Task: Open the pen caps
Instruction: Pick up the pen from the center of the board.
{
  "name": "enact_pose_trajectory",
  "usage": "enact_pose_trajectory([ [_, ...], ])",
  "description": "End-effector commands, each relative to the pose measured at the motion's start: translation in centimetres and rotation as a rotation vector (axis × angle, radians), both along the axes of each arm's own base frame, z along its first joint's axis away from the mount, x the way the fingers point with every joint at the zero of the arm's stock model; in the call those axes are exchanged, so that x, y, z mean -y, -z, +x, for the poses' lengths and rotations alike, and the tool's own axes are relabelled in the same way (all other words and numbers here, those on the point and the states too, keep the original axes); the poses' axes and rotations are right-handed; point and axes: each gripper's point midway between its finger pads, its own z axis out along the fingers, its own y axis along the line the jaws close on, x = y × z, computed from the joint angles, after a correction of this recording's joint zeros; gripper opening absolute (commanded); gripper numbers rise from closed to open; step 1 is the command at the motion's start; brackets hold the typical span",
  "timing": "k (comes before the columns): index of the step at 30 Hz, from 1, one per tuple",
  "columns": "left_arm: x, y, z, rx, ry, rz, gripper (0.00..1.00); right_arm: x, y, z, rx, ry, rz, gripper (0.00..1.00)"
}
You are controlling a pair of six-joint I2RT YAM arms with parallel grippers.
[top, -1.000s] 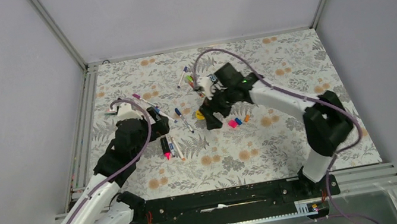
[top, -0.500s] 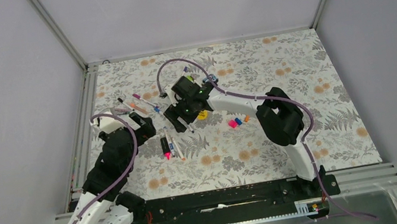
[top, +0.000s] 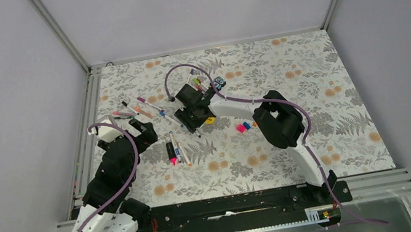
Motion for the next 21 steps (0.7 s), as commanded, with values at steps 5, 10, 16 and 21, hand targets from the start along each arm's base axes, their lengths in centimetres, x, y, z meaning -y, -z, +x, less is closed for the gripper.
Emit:
enact_pose_trajectory([
  [5,-0.4,-0.5,0.2,0.023,-0.021,0.005,0.99,0.8,1.4,1.7,0.089,0.012,-0.099,0.49],
  [10,-0.4,-0.8,0.1,0.033,-0.015,-0.005,0.99,1.2,2.1,1.3,0.098,0.002,-0.135,0.36],
  [16,0.3,-0.9,0.0,0.033,0.011,-0.032,0.99,2.1,2.3,1.5,0.123,-0.019,-0.174,0.15],
  [21,1.7,-0.9,0.1,0.029,0.08,-0.06,0.99,0.7,-1.2,2.2,0.164,-0.034,-0.11,0.01],
])
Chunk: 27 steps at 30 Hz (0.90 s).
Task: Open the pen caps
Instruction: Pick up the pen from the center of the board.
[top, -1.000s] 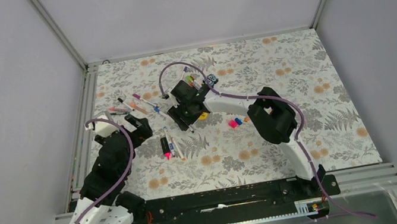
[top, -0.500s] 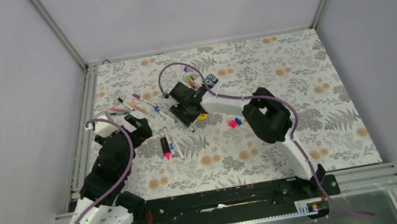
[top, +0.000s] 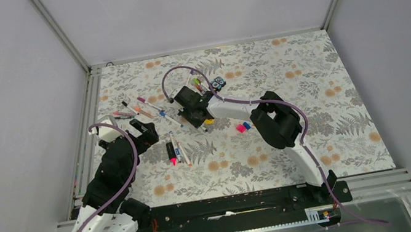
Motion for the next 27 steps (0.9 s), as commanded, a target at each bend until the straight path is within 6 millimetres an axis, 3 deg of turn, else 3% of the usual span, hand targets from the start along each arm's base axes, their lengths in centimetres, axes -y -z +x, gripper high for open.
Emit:
enact_pose_trajectory([
  [1,1.6,-0.8,0.2,0.026,0.076,-0.051,0.99,-0.8,-3.0,0.3,0.043,-0.034,0.021,0.0],
  [7,3.3,-0.7,0.0,0.027,0.149,-0.107,0.99,-0.4,-8.8,0.3,0.097,-0.06,0.117,0.0],
  [13,5.3,-1.2,-0.1,0.045,0.241,-0.158,0.99,1.7,-12.4,-1.7,0.086,-0.146,0.197,0.0],
  [22,10.3,-2.6,-0.1,0.091,0.453,-0.322,0.99,8.5,-13.6,-6.6,-0.056,-0.461,0.282,0.0],
  [27,14.0,-2.4,-0.4,0.08,0.613,-0.441,0.99,12.9,-12.9,-9.3,-0.035,-0.568,0.262,0.0],
])
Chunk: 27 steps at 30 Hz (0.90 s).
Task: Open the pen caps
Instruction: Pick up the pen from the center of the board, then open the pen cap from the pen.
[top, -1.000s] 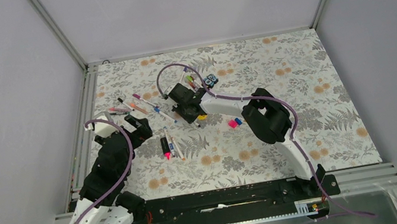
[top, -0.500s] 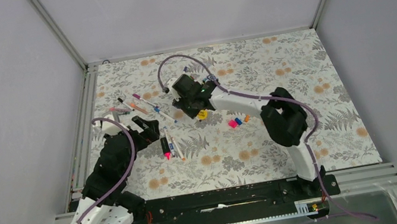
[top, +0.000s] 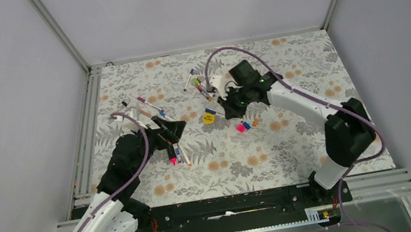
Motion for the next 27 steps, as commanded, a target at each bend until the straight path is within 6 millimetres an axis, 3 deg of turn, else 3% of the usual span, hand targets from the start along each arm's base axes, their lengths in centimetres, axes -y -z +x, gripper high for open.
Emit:
enact_pose_trajectory([
  [1,4.5,-2.5,-0.7,0.056,0.216,-0.18,0.99,2.7,-0.8,-4.5,0.024,-0.212,0.039,0.0],
  [11,11.7,1.2,-1.6,-0.173,0.588,-0.329,0.98,8.2,0.7,-7.7,0.069,-0.278,0.088,0.0],
  [20,17.5,3.5,-3.6,-0.299,0.803,-0.337,0.89,9.1,1.1,-9.4,0.086,-0.311,0.115,0.0],
  [27,19.6,5.4,-3.8,-0.368,0.827,-0.325,0.77,9.1,1.3,-10.5,0.078,-0.341,0.134,0.0],
])
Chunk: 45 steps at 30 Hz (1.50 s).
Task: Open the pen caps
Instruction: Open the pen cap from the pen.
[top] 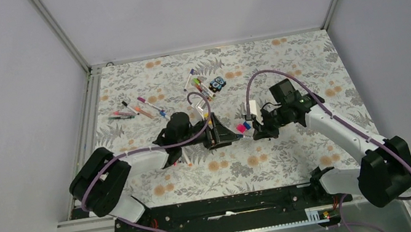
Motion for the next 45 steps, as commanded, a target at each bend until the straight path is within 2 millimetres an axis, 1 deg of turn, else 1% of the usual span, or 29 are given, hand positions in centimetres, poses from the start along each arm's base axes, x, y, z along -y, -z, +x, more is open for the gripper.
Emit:
enact_pose_trajectory([
  [1,1.6,-2.0,0.2,0.048,0.052,-0.069,0.76,-0.2,-0.5,-1.4,0.004,-0.054,0.045,0.0],
  [3,1.9,-1.7,0.1,0.037,0.07,-0.066,0.72,-0.3,-0.5,-1.5,0.002,-0.059,0.05,0.0],
  [8,2.4,-1.1,-0.1,0.022,0.097,-0.06,0.68,-0.5,-0.4,-1.9,-0.015,-0.078,0.062,0.0],
  [11,2.7,-1.0,-0.4,0.017,0.115,-0.061,0.63,-0.6,-0.3,-2.1,-0.026,-0.085,0.067,0.0],
  [19,3.4,-0.9,-1.3,0.005,0.166,-0.071,0.48,-0.8,0.1,-2.3,-0.052,-0.099,0.059,0.0],
  [29,4.1,-0.7,-2.2,-0.005,0.205,-0.086,0.34,-1.0,1.0,-2.9,-0.07,-0.127,0.02,0.0],
  [33,4.3,-0.6,-2.6,-0.011,0.222,-0.09,0.18,-1.0,1.2,-2.9,-0.072,-0.128,0.011,0.0],
  [36,4.3,-0.6,-2.8,-0.014,0.23,-0.095,0.02,-1.0,1.1,-2.9,-0.075,-0.126,0.011,0.0],
  [37,4.3,-0.6,-2.7,-0.015,0.227,-0.095,0.0,-1.0,1.1,-3.0,-0.076,-0.126,0.011,0.0],
  [40,4.3,-0.8,-2.7,-0.006,0.218,-0.096,0.0,-1.0,0.9,-2.9,-0.075,-0.112,0.011,0.01],
  [41,4.2,-0.9,-2.7,0.0,0.217,-0.098,0.0,-1.0,0.8,-2.9,-0.073,-0.103,0.011,0.07],
  [42,4.2,-1.0,-2.7,0.002,0.213,-0.096,0.0,-1.0,0.6,-2.7,-0.072,-0.087,0.012,0.19],
  [43,4.1,-1.1,-2.6,0.01,0.206,-0.097,0.0,-0.9,0.3,-2.5,-0.07,-0.065,0.017,0.34],
  [45,4.0,-1.3,-2.4,0.034,0.183,-0.097,0.0,-0.8,-1.1,-1.8,-0.076,-0.012,0.051,0.54],
])
